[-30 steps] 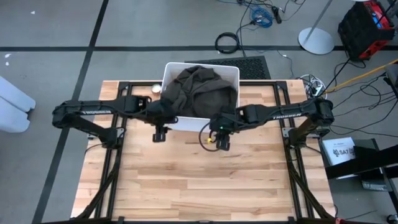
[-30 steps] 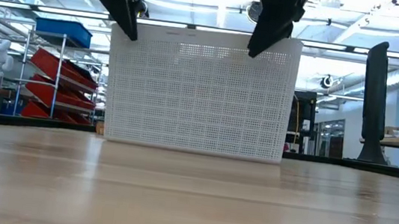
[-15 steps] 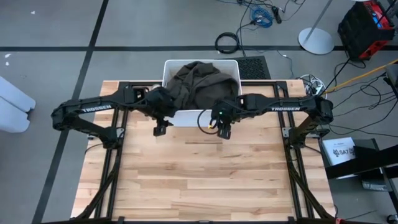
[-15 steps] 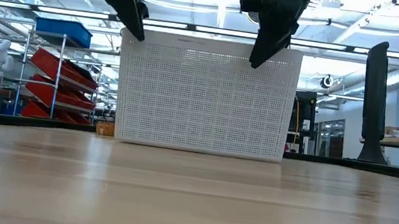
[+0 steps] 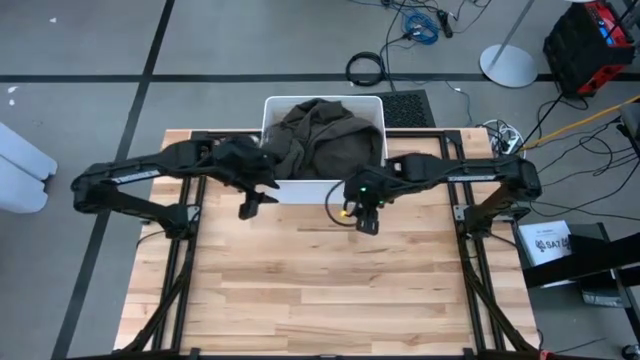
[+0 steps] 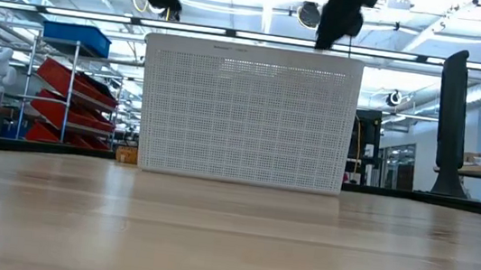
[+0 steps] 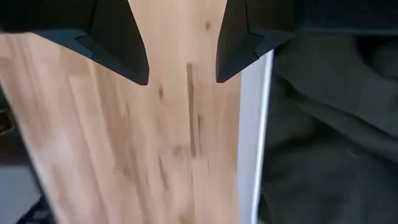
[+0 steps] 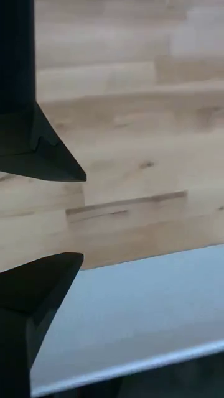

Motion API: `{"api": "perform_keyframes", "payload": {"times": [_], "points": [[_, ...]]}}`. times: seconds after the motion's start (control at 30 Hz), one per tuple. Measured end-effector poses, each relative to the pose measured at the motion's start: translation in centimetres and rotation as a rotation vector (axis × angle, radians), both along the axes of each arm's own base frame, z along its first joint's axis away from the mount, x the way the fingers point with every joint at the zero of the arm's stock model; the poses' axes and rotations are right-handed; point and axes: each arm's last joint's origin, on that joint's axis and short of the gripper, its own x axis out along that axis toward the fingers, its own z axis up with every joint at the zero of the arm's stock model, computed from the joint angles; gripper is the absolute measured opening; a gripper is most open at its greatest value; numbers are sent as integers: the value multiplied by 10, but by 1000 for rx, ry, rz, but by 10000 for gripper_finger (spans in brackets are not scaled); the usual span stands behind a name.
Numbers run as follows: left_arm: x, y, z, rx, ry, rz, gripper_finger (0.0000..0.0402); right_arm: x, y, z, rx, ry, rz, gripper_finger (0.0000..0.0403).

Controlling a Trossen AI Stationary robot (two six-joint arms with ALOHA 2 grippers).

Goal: Sort clothes
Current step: Return to Home Position

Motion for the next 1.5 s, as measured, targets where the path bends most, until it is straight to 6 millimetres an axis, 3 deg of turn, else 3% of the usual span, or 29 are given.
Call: {"api": "perform_keyframes", "payload": {"times": [0.33,0.53,0.67,0.8,1.07,1.23,1.4,1.5], "points": [[-45,-27,45,37,-322,-7,196,-42,30,49,1,-200,31,185],[-73,-37,26,26,-367,19,196,-80,42,48,-66,-274,1,185],[-86,-39,-4,-9,-382,69,196,-101,45,21,-114,-353,-53,185],[-92,-41,-41,-74,-430,102,196,-116,42,-18,-75,-452,-98,185],[-89,-44,-111,-133,-602,134,196,-114,44,-83,44,-765,-85,185],[-87,-44,-143,-124,-673,163,196,-113,42,-100,68,-867,-74,185],[-89,-43,-168,-162,-659,181,196,-117,36,-118,49,-822,-70,185],[-90,-44,-173,-173,-645,166,196,-120,29,-126,23,-797,-92,185]]}}
